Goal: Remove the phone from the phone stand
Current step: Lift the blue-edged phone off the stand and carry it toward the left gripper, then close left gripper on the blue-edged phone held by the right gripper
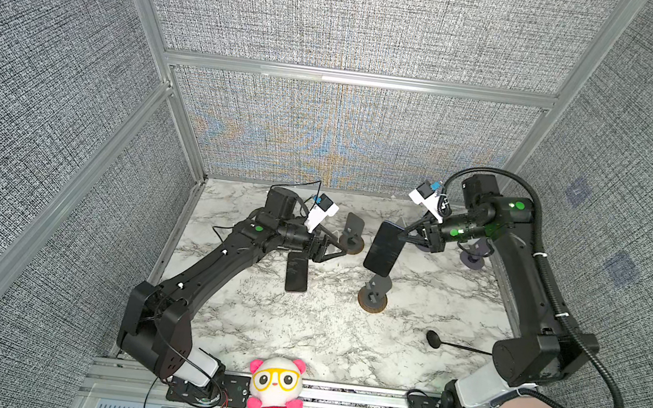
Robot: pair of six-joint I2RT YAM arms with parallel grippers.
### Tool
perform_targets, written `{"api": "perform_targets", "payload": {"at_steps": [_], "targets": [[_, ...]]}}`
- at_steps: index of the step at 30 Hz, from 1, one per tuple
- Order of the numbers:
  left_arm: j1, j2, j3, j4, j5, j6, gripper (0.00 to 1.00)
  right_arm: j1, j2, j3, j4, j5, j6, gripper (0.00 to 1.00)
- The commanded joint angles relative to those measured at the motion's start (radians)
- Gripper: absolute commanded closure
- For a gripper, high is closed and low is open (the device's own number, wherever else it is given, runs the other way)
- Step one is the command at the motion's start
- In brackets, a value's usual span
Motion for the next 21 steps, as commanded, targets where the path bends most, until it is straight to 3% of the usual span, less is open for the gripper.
{"api": "perform_targets", "payload": {"at_steps": [1,6,21], "targets": [[-0.015,0.020,0.023,-0.058,0.056,0.048,0.32,0.008,0.024,0.011,-0.109,-0.088,-0.118,1.00],[-0.038,0.040,0.027,-0.016,0.075,0.021,0.44,0.036,0.050,0.015,-0.166,-0.116,-0.191,1.00],[-0.112,0.079,0.050,0.040,0.099,-0.011,0.59,0.047,0.066,-0.013,-0.112,-0.174,-0.195,1.00]]}}
